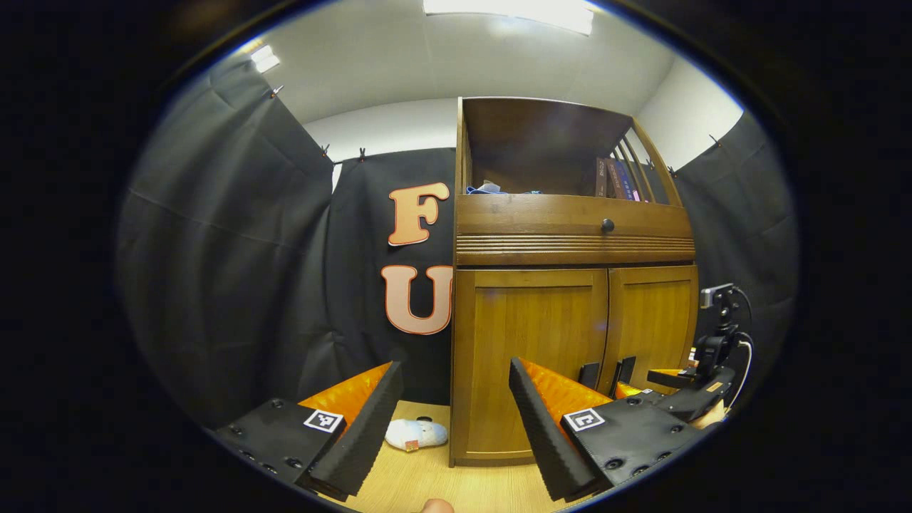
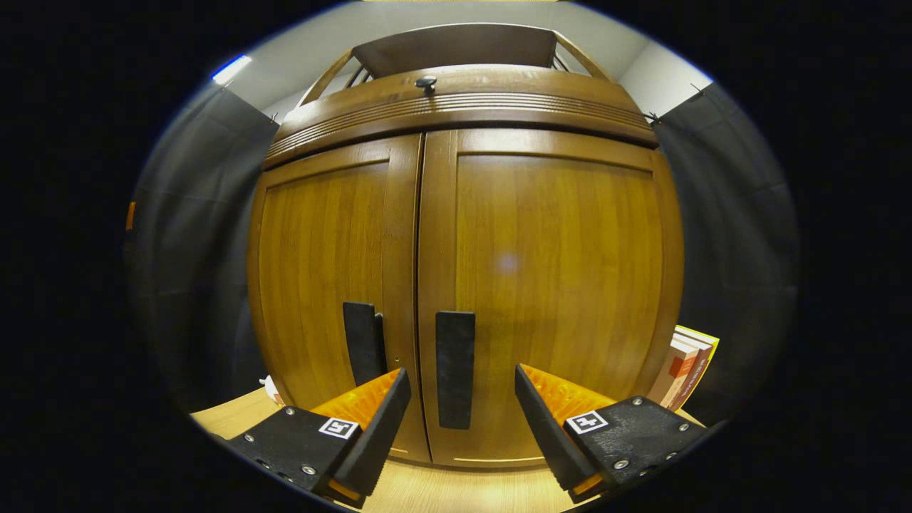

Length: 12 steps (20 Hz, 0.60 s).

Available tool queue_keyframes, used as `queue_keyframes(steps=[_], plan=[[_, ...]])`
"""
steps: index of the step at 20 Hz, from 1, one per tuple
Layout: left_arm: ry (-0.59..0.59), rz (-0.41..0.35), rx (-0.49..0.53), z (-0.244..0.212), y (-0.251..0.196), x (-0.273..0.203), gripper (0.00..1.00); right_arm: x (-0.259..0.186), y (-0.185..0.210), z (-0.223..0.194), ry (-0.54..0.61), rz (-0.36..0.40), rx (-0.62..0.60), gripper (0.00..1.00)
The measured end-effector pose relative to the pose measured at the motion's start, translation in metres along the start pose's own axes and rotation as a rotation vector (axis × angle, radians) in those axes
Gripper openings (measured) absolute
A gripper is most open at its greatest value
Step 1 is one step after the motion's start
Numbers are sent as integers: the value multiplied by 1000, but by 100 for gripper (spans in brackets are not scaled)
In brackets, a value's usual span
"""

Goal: Open the right door of the double-door shoe cabinet with the right hand, and open the left door with the left hand.

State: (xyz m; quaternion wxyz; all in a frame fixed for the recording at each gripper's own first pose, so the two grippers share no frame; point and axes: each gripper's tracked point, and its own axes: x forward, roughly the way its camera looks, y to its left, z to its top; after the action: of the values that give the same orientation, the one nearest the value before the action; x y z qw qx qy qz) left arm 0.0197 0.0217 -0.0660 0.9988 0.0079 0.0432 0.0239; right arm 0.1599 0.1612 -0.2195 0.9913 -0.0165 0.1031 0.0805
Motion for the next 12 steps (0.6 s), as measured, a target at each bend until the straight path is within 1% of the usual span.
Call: queue_keyframes(steps=[1, 3, 4, 5, 6, 7, 8, 10, 11, 12], plan=[[-2, -1, 1, -1, 0, -1, 94, 5, 1, -4, 6, -2, 4, 87], [-5, -9, 3, -2, 2, 0, 94, 13, 1, -10, 21, -10, 20, 81], [-5, -12, 2, -2, 2, 1, 94, 17, 1, -13, 29, -12, 32, 80], [-3, -12, 0, -3, 3, 1, 96, 23, 0, -15, 37, -13, 45, 75], [-2, -10, -2, -4, 5, 2, 94, 27, 0, -17, 46, -15, 57, 74], [-1, -8, -2, -5, 7, 1, 94, 30, -1, -19, 51, -15, 68, 77], [1, -4, -2, -7, 9, 1, 94, 32, -1, -20, 53, -17, 74, 70], [4, 2, -3, -8, 14, 1, 94, 36, -3, -18, 48, -24, 76, 64], [6, 3, -8, -9, 16, 2, 94, 37, -4, -19, 50, -27, 76, 58], [8, 3, -12, -10, 16, 1, 94, 37, -3, -20, 55, -19, 80, 49]])
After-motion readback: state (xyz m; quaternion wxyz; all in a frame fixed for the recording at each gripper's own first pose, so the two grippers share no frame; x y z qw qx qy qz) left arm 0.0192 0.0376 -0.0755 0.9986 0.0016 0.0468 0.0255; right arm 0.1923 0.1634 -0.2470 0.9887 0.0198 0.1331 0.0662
